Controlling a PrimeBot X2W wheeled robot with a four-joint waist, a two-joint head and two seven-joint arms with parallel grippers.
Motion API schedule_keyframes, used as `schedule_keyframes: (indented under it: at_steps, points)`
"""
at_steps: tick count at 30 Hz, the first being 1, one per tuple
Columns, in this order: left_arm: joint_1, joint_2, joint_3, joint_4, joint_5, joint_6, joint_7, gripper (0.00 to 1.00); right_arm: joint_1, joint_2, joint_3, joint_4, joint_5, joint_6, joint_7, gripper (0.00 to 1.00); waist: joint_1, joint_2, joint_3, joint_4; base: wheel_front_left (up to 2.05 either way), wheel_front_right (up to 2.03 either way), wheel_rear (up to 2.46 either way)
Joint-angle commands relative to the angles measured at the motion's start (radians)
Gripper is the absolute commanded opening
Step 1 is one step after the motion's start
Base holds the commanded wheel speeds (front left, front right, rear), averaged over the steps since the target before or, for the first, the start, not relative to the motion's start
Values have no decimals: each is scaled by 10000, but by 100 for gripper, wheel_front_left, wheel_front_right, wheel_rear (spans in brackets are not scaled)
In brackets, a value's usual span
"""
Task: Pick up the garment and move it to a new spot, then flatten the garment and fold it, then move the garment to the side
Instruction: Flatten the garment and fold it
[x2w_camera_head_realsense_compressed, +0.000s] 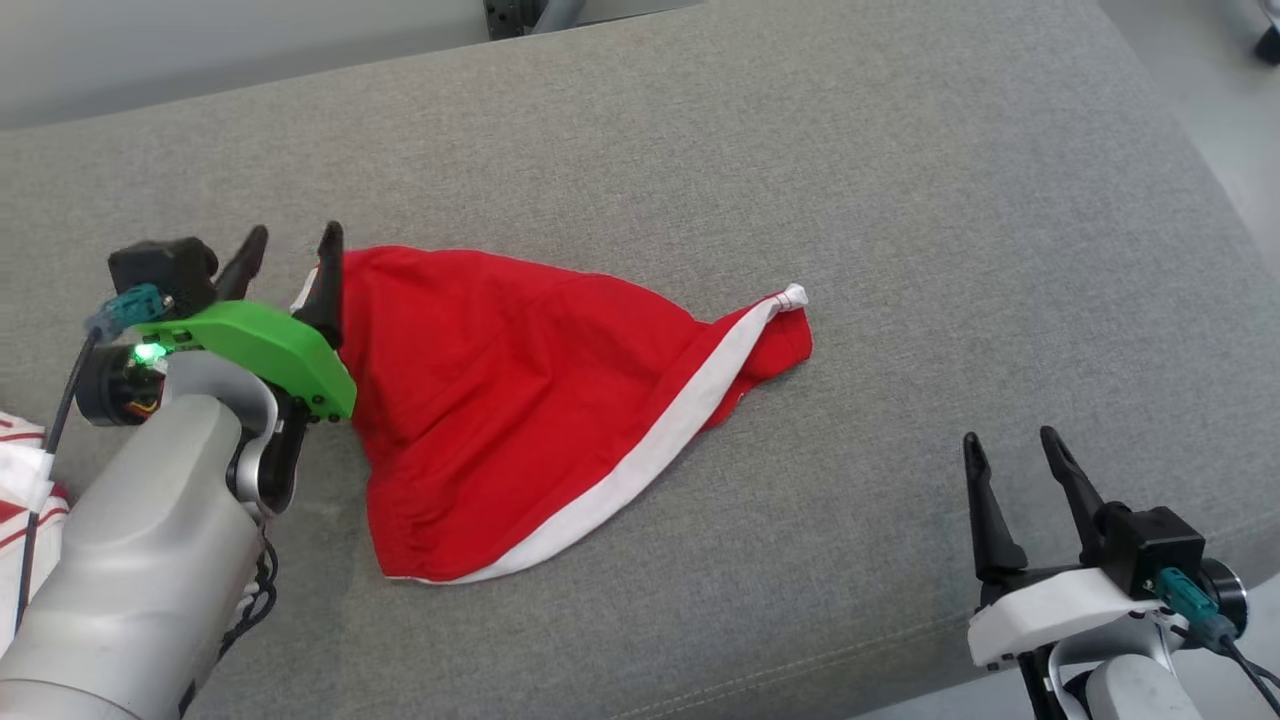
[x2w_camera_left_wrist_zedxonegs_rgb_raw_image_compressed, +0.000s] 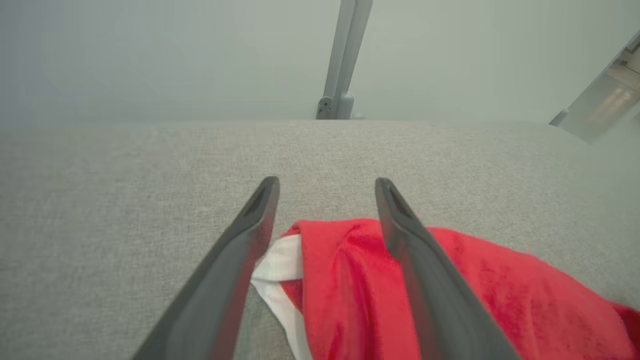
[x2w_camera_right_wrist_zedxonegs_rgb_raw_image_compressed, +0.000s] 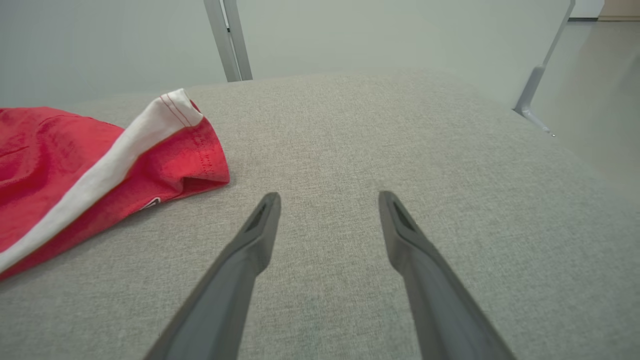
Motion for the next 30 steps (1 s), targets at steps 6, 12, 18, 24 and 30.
schedule_keyframes:
  at_steps: [6,12,18,24,30]
  points:
    - [2590,-136,2206,-3063,2498,628,-36,100,385,-16,-580,-412,-553,-3,-31,100,0,0,-850,755,0,0,0]
    - [5404,-504,3598,-5427,4186,651,-38,100,660,-181,-1120,-852,-1078,-3,-31,100,0,0,-1632,1423,0,0,0]
    - [7257,-766,4477,-6575,5046,376,-37,100,892,-459,-1336,-902,-1189,-3,-32,100,0,0,-2152,1819,0,0,0]
    - [9144,-1080,5376,-7372,5862,-177,-38,100,1182,-540,-1520,-733,-1147,-5,-31,100,0,0,-2465,2037,0,0,0]
    - [10325,-1401,5841,-7587,6869,-793,-38,100,1463,-363,-1605,-467,-1149,-3,-31,100,0,0,-2640,2107,0,0,0]
